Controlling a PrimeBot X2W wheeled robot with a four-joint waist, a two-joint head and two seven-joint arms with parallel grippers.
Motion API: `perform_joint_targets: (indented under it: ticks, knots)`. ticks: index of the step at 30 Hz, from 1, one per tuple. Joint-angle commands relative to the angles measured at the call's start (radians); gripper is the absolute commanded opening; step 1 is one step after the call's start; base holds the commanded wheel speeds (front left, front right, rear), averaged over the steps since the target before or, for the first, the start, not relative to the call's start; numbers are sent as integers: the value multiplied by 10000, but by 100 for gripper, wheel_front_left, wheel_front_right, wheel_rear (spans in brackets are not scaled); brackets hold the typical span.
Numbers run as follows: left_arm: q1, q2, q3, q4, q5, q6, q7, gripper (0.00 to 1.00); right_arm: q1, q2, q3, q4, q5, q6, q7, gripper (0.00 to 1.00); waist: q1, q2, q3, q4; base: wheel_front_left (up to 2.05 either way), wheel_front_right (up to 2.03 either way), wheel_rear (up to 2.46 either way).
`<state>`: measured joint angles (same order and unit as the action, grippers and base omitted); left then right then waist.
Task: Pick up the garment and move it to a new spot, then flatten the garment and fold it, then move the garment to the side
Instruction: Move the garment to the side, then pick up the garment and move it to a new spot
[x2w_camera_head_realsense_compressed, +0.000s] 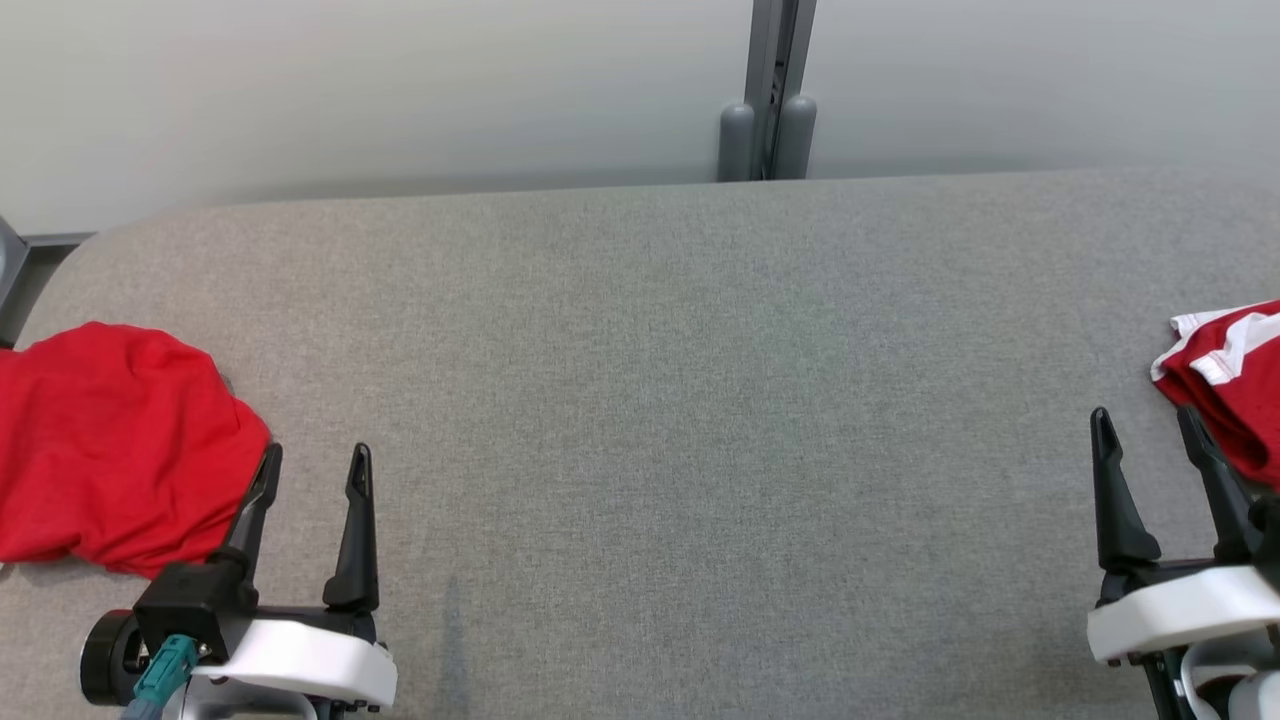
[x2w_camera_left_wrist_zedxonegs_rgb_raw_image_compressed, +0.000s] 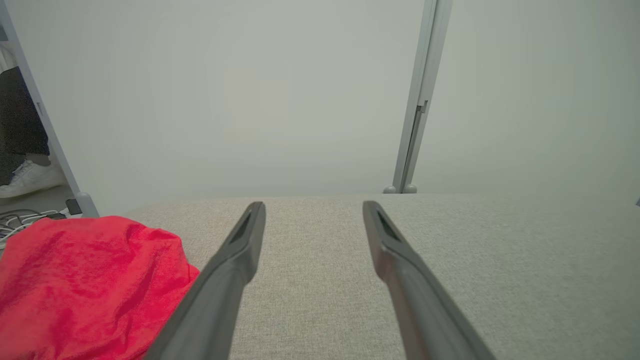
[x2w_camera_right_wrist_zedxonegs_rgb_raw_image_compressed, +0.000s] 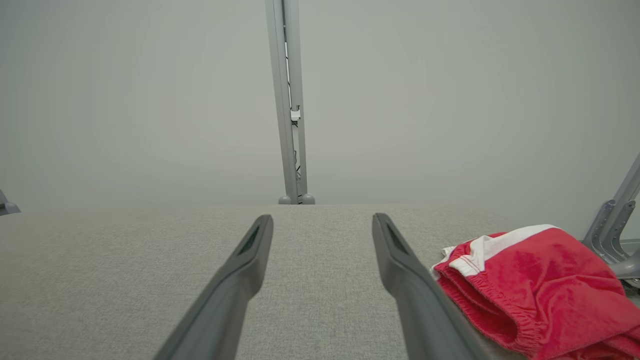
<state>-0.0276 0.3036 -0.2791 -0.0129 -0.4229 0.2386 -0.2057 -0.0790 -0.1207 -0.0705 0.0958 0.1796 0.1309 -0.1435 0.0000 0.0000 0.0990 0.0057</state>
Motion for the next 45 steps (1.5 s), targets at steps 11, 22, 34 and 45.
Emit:
perform_joint_targets:
  ticks: [11,22,34,45]
  knots:
    - [592,208,-148,126,-192,-15,294,100,1083,159,-265,-831,-9,-2,412,100,0,0,-734,-24,0,0,0]
    - [709,322,-129,46,-298,61,445,100,1370,320,-315,-1297,-113,-2,594,100,0,0,-794,-109,0,0,0]
    - [539,326,-243,153,-366,19,451,100,1446,387,-344,-1324,-25,-2,569,100,0,0,-778,-103,0,0,0]
    - [130,255,-320,429,-465,-168,373,100,1472,427,-398,-1605,-28,0,646,100,0,0,-816,755,0,0,0]
